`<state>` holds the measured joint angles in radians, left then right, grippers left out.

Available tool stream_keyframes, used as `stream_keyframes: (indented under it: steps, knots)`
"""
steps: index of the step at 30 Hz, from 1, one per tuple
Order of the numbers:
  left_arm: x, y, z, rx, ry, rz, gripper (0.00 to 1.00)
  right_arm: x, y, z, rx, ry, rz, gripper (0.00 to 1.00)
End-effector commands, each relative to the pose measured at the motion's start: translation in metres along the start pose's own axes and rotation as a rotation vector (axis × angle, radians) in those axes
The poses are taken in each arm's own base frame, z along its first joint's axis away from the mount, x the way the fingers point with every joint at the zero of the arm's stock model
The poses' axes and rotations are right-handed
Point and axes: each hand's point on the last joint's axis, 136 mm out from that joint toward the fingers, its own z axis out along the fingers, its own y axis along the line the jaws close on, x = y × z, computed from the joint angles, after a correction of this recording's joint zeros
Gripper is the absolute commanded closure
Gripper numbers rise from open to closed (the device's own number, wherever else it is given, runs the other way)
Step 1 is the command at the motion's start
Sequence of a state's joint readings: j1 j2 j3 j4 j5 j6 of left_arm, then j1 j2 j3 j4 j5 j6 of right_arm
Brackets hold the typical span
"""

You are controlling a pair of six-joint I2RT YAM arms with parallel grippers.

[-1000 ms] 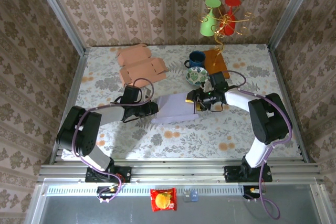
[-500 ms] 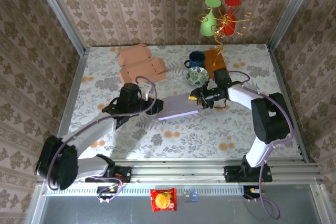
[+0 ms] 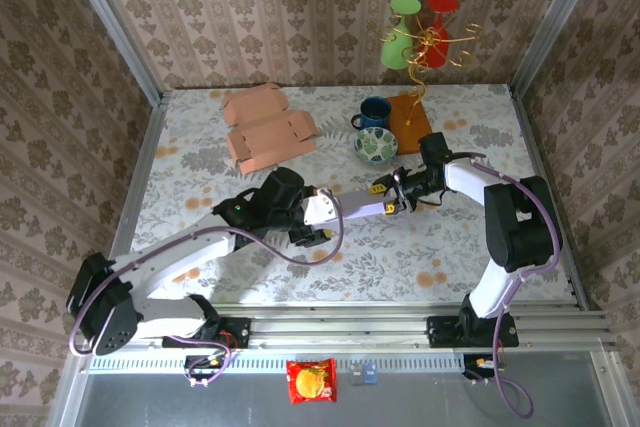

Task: Fold the paper box

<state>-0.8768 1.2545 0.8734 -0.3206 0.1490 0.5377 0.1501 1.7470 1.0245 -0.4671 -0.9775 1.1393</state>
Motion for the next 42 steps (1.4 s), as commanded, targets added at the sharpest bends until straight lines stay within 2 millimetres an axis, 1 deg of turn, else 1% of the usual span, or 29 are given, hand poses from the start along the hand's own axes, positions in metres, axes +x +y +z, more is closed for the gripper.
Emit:
stream_keyframes:
  steps: [1, 4, 8, 13, 20, 22, 27, 31, 35, 37, 38, 39, 42]
  knots:
    - [0.005, 0.02, 0.004, -0.058, 0.055, 0.127, 0.24, 0.021, -0.012, -0.005, 0.021, 0.092, 0.185, 0.57]
    - [0.004, 0.023, 0.012, -0.036, 0.044, 0.129, 0.24, 0.022, -0.021, -0.004, 0.02, 0.106, 0.254, 0.57]
    - [0.001, 0.016, 0.02, 0.027, 0.032, 0.137, 0.24, 0.022, -0.033, -0.002, 0.033, 0.127, 0.327, 0.59]
    - [0.003, 0.015, 0.026, 0.052, 0.035, 0.128, 0.26, 0.018, -0.048, 0.001, 0.047, 0.134, 0.409, 0.59]
    - [-0.001, 0.016, 0.035, 0.091, 0.027, 0.108, 0.33, 0.001, -0.064, -0.003, 0.035, 0.101, 0.496, 0.58]
    - [-0.003, 0.017, 0.038, 0.099, 0.023, 0.105, 0.35, -0.005, -0.062, -0.002, 0.016, 0.095, 0.489, 0.58]
    - [-0.007, 0.023, 0.044, 0.109, 0.017, 0.099, 0.38, -0.015, -0.06, -0.003, -0.003, 0.084, 0.501, 0.56]
    - [-0.011, 0.022, 0.048, 0.15, 0.014, 0.088, 0.43, -0.024, -0.058, -0.006, -0.022, 0.077, 0.501, 0.54]
    - [-0.014, 0.022, 0.049, 0.177, 0.006, 0.065, 0.47, -0.033, -0.052, -0.018, -0.029, 0.041, 0.471, 0.48]
    - [-0.015, 0.021, 0.051, 0.189, 0.003, 0.051, 0.5, -0.038, -0.047, -0.025, -0.036, 0.01, 0.448, 0.43]
    - [-0.016, 0.021, 0.052, 0.191, 0.002, 0.045, 0.52, -0.039, -0.044, -0.028, -0.044, 0.002, 0.44, 0.4]
    - [-0.018, 0.022, 0.052, 0.192, -0.002, 0.033, 0.57, -0.041, -0.042, -0.031, -0.051, -0.009, 0.431, 0.38]
    - [-0.022, 0.022, 0.055, 0.197, -0.012, 0.001, 0.58, -0.043, -0.035, -0.039, -0.063, -0.046, 0.409, 0.33]
